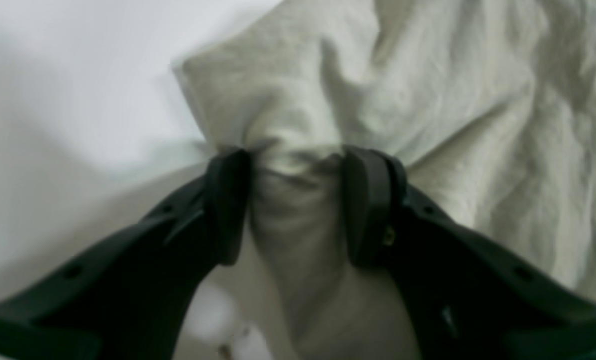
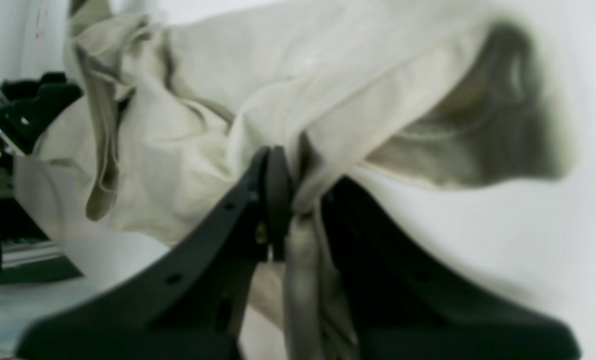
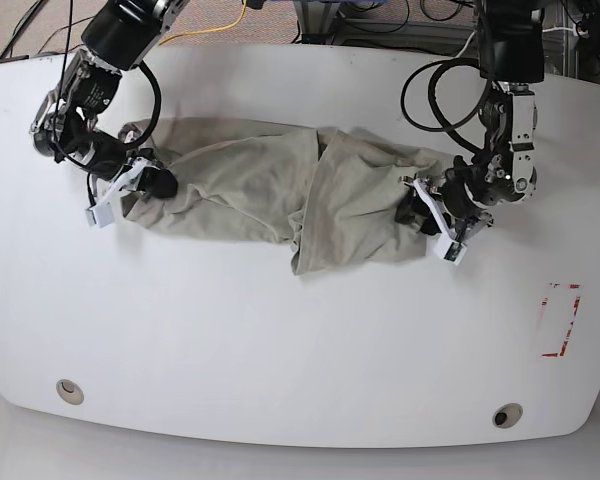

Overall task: Layout the t-shirt on the table in an organized manner, then fold the t-shirt properly
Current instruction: 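Pinch both ends of the folded strip with both grippers, then fold the strip ends together with both grippers toward the middle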

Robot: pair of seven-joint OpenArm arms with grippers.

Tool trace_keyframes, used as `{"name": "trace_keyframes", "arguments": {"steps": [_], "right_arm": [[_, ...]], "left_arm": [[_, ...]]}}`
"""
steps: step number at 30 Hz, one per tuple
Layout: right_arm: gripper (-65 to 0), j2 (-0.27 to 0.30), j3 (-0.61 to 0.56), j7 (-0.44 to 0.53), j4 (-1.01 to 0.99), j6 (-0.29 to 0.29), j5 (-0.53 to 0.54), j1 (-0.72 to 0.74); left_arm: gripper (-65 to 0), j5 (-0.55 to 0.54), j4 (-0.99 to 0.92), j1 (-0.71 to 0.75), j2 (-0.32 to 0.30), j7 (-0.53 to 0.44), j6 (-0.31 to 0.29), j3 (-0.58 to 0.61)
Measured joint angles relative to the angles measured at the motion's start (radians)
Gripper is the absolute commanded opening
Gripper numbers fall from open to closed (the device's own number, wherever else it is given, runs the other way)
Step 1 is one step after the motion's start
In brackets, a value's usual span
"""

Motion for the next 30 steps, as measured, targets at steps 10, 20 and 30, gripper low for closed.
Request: {"name": "trace_keyframes", "arguments": {"steps": [10, 20, 30], "right_arm": [[-62.3, 0.005, -0.11, -0.024, 0.28, 0.0, 0.0, -0.051], [-62.3, -0.049, -0.28, -0.028, 0.441, 0.001, -0.004, -0.077], [-62.3, -0.105, -0.37, -0.029, 0.449, 0.0, -0.035, -0.055]], "left_arm": [[-36.4, -0.002, 0.004, -0.003, 0.058, -0.01, 0.003, 0.091], [-36.4, -0.003, 0.006, -0.009, 0.105, -0.024, 0.1, 0.222], [-36.4, -0.005, 0.003, -0.007, 0.179, -0.016, 0.175, 0.313]]}}
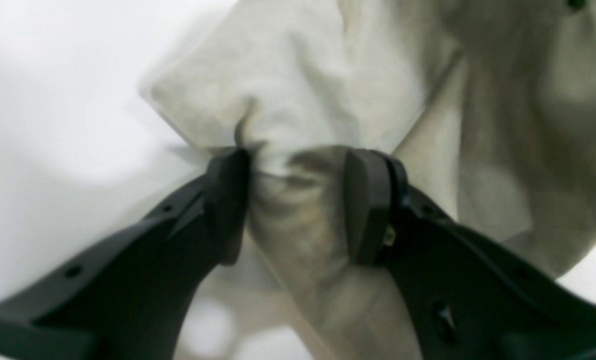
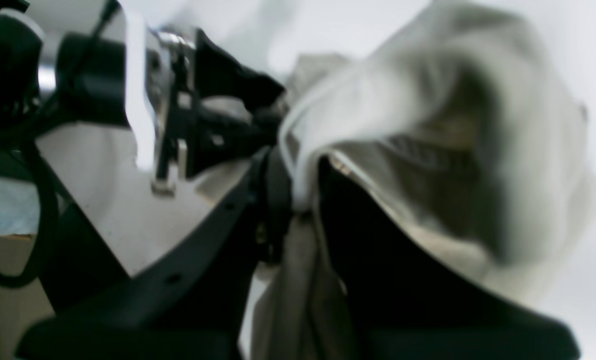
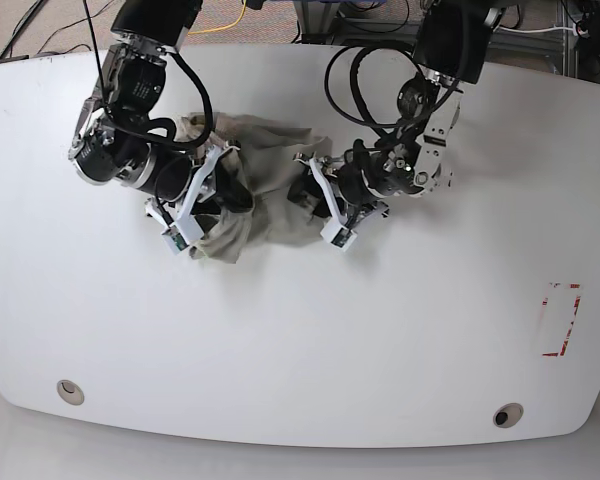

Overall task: Layout the t-shirt on the table in an organized manner, then fold the t-shirt properly
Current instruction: 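Fold the strip ends together with both grippers toward the middle, then release and move the left gripper onto the bundle's edge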

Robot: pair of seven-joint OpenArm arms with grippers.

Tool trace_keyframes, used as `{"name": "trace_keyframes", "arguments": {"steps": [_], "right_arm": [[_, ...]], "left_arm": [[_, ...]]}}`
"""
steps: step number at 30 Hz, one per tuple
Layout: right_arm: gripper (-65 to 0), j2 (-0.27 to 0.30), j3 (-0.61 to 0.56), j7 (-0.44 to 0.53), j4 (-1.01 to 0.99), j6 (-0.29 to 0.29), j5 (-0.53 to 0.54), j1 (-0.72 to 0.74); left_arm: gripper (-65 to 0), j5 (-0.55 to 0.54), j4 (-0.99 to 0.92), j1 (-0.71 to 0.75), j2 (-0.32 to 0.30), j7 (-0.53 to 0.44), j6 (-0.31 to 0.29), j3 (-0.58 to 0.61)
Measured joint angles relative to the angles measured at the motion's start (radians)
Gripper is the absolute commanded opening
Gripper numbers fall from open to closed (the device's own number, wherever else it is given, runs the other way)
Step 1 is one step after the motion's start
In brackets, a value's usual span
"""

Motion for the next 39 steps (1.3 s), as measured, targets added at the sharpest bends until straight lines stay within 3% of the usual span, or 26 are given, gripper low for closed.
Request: {"name": "trace_keyframes", "arguments": {"steps": [4, 7, 13, 20, 32, 39], "right_arm": [[-61.0, -0.03, -0.029, 0.002, 0.0, 0.0, -0.068, 0.007], [-55.5, -0.042, -0.045, 0.005, 0.0, 0.0, -0.094, 0.002], [-30.8, -0.042, -0.071, 0.031, 0.0, 0.0, -0.095, 0.003], [-6.5, -0.04, -0.071, 0.029, 0.0, 0.0, -0.095, -0.003], [-4.4, -0.034, -0.073, 0.03, 0.0, 0.0, -0.094, -0.003], [-4.4, 0.024, -0.067, 0.03, 0.002, 0.001, -0.089, -0.003]], "left_arm": [[-36.4, -0.002, 0.0, 0.002, 0.006, 0.0, 0.0, 0.005], [-36.4, -0.004, -0.001, 0.002, 0.012, 0.003, 0.0, 0.005], [-36.4, -0.004, -0.001, 0.002, 0.014, 0.008, 0.0, 0.004], [-36.4, -0.007, -0.001, 0.002, 0.014, 0.009, 0.0, 0.004], [-36.4, -0.007, 0.001, -0.005, 0.014, 0.016, 0.0, 0.002], [-36.4, 0.012, 0.068, 0.009, 0.016, 0.07, 0.001, -0.05]]}}
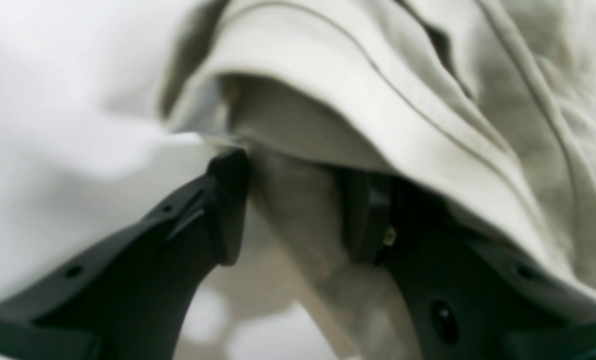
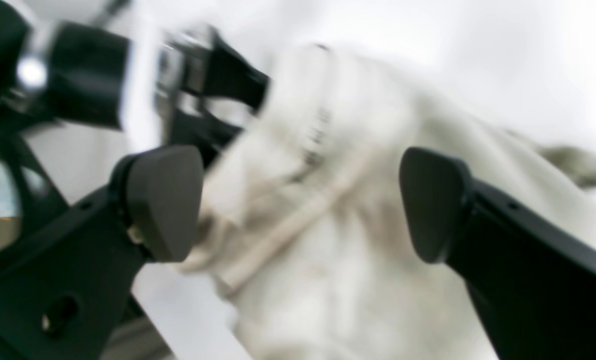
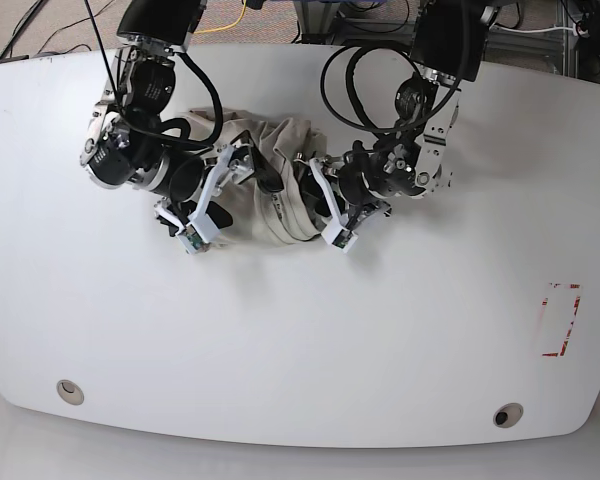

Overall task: Layout the t-shirt on the table in an organized manner, then fold the t-shirt properly
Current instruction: 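Release and move the left gripper onto the bundle's edge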

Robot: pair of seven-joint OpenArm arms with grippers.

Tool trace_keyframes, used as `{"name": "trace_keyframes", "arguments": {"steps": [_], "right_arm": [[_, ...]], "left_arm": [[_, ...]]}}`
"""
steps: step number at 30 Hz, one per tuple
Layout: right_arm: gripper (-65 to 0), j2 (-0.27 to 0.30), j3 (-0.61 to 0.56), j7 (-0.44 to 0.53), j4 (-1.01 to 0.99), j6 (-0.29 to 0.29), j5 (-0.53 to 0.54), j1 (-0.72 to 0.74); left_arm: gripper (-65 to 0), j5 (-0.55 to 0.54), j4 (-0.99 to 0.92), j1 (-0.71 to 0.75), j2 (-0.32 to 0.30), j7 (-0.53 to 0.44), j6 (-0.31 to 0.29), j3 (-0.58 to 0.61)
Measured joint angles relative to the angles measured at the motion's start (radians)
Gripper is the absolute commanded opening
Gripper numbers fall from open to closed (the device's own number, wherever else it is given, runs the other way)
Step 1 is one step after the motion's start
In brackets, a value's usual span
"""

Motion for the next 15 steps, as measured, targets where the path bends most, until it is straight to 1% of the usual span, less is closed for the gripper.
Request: {"name": "trace_keyframes", "arguments": {"steps": [7, 12, 15], "right_arm": [[-4.4, 0.035, 0.078, -0.003, 0.0, 0.0, -0.004, 0.0], [-4.4, 0.075, 0.105, 0.001, 0.0, 0.0, -0.001, 0.001], [-4.4, 0.092, 0.113, 0.001, 0.0, 0.0, -0.008, 0.0]], "left_arm": [[-36.4, 0.01, 0.135, 0.011, -0.009, 0.005, 0.003, -0.106], [-36.4, 0.006, 0.214, 0.006, -0.003, 0.001, 0.002, -0.24], [-36.3, 0.007, 0.262, 0.008, -0.001, 0.006, 0.001, -0.354]]}}
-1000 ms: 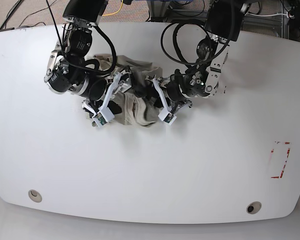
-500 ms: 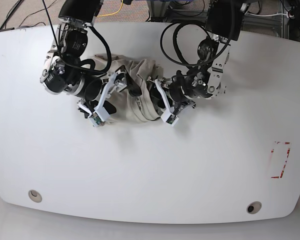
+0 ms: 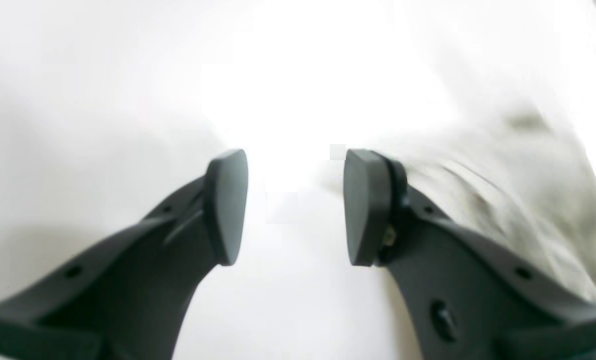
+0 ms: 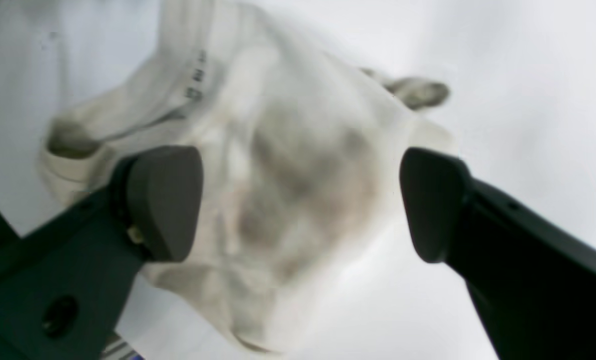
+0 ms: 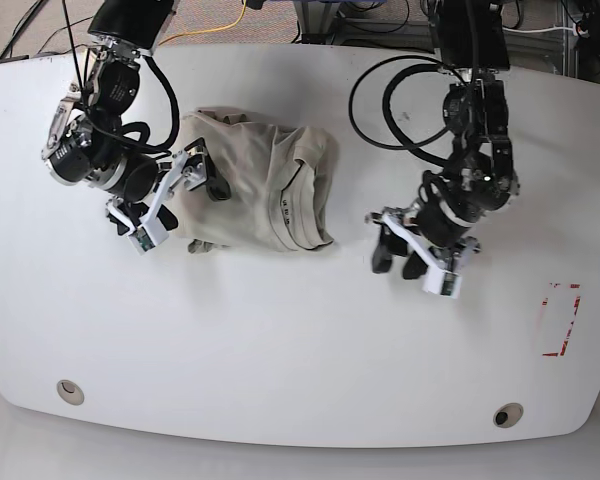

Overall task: Layout the t-shirt on the table in an organized manner, then fold the t-shirt properly
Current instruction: 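Release and move the left gripper onto the bundle's edge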

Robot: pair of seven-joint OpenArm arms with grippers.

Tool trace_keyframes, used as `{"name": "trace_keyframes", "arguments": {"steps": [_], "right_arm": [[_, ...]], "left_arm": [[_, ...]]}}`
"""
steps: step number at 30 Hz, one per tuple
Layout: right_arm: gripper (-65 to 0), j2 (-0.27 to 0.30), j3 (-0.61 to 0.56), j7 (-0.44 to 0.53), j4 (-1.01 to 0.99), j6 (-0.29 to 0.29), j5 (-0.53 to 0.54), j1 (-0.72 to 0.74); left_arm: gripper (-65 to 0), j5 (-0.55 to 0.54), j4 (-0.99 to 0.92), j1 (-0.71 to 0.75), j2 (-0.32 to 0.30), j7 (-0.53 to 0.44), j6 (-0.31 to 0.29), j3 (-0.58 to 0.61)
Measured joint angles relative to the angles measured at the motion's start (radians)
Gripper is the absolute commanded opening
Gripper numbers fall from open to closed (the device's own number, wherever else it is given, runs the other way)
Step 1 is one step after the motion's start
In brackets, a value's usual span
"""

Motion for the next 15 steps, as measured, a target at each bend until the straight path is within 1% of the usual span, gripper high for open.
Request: {"name": "trace_keyframes", "arguments": {"steps": [2, 5, 7, 9, 11, 12, 13, 14, 15], "right_arm": [[-4.6, 0.006, 0.0, 0.0, -0.001, 0.0, -0.001, 0.0], [-5.5, 0.011, -0.004, 0.024, -0.001, 0.0, -0.018, 0.001], [-10.1, 0.014, -0.005, 0.046, -0.001, 0.0, -0.059, 0.003], [-18.2, 0.019, -0.012, 0.068, -0.001, 0.0, -0.113, 0.006], [-28.9, 0.025, -0.017, 0.089, -0.001, 0.0, -0.163, 0.006], [-35.8, 0.03, -0.024, 0.106, -0.001, 0.0, -0.184, 0.01], [-40.0, 0.038, -0.035, 0.113, -0.001, -0.001, -0.201, 0.016], [-45.7, 0.045, -0.052, 0.111, -0.001, 0.0, -0.219, 0.025], [-49.5, 0.055, -0.074, 0.114, -0.002, 0.001, -0.232, 0.034]], "left_arm": [[-36.3, 0.005, 0.034, -0.005, -0.002, -0.005, 0.011, -0.068], [-36.3, -0.001, 0.073, -0.006, 0.003, -0.006, 0.024, -0.082], [-36.3, -0.063, 0.097, -0.005, 0.013, -0.001, 0.017, -0.065], [-36.3, -0.122, 0.112, -0.005, 0.015, -0.004, 0.007, -0.009], [-36.4, -0.178, 0.117, -0.007, 0.019, -0.008, 0.005, 0.08], [-36.4, -0.203, 0.117, -0.007, 0.022, -0.007, 0.002, 0.128], [-36.4, -0.215, 0.117, -0.004, 0.032, -0.003, -0.006, 0.162], [-36.4, -0.223, 0.117, 0.001, 0.038, 0.0, -0.014, 0.192], [-36.4, -0.229, 0.119, 0.011, 0.04, -0.001, -0.018, 0.216]]}}
